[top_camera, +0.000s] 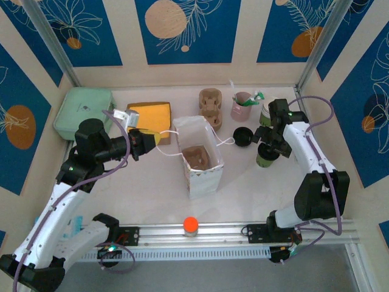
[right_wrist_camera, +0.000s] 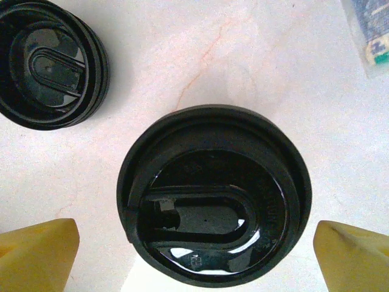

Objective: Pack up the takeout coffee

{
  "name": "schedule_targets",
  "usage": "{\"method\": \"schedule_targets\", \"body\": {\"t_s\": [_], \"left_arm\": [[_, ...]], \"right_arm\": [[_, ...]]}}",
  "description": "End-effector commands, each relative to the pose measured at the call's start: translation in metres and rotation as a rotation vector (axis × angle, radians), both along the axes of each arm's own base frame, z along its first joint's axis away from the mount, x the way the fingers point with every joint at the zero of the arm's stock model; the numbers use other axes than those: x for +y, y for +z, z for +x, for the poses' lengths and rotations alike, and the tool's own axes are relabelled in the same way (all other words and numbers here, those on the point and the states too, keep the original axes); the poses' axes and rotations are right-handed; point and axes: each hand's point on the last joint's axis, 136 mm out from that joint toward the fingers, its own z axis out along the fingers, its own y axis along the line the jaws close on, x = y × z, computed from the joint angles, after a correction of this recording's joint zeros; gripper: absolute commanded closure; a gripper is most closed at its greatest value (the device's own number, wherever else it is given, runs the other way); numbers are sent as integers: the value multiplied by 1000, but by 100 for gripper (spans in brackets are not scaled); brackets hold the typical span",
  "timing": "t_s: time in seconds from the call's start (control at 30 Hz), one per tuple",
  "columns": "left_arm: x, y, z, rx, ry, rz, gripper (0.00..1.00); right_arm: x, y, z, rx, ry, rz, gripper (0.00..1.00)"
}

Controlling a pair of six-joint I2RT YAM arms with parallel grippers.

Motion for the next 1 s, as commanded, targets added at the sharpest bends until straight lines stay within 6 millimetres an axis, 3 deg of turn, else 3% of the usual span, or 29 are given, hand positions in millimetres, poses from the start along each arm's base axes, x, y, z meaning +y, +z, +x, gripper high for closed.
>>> {"method": "schedule_targets", "body": {"t_s": [0.0,0.13,0.4,0.6,0.97], "left_arm": [[0,10,-3,-39,-7,2,85],[0,11,-4,-39,-7,1,85],[-1,11,-3,-37,-9,-5,85],[0,10,-4,-38,-6,2,85],[-1,8,-3,-34,-7,0,85]], "right_arm": [[-2,10,-5,-28,88,-26,1],[-3,15,1,-76,218,-98,1],[18,15,17,-116,478,-135,1],[10,10,16,-63,469,-177,4],[-3,-2,10,-21,347,-76,12]]}}
